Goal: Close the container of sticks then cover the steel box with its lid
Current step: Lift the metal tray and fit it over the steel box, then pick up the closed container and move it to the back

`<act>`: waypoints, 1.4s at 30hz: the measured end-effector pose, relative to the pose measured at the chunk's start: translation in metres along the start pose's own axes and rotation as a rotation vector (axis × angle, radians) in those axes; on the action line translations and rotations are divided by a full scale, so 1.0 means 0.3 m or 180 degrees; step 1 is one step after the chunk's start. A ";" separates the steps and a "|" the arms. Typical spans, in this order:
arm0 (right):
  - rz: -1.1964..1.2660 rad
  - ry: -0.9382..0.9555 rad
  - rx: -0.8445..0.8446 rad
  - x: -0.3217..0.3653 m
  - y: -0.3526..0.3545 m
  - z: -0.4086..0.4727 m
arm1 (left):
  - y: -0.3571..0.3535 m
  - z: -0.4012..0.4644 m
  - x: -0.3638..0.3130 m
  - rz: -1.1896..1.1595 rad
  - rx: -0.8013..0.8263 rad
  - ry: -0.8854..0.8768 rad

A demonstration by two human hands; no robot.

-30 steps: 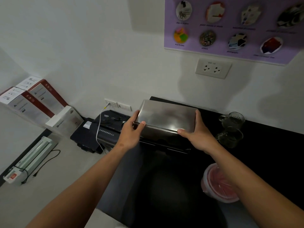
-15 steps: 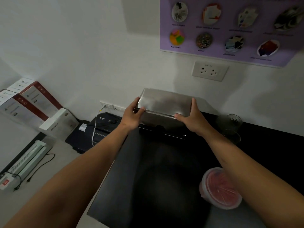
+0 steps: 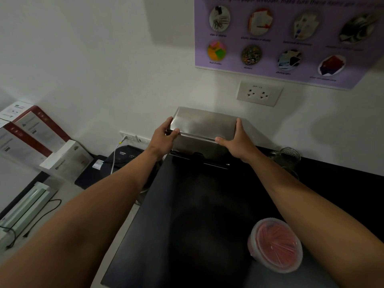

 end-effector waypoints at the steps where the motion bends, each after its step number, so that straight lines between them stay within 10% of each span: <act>1: 0.0002 0.0004 -0.0006 0.002 0.001 0.004 | 0.000 0.005 -0.001 0.0016 0.0020 -0.0012; 22: -0.0913 0.0478 0.0336 -0.003 0.211 -0.243 | 0.036 -0.290 -0.053 0.0831 0.0126 0.0059; 42: -0.1106 0.0352 0.0799 -0.320 0.394 -0.797 | -0.400 -0.909 -0.140 0.0553 0.1364 -0.0370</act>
Point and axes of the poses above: each hand's wrist, its own z-axis towards the middle knuckle, its own y-axis out of the back of the hand, x = y × z, the point moved 7 cm from there along z, towards the middle knuckle, and after that the axes turned 14 degrees about z, right-handed, at the moved point
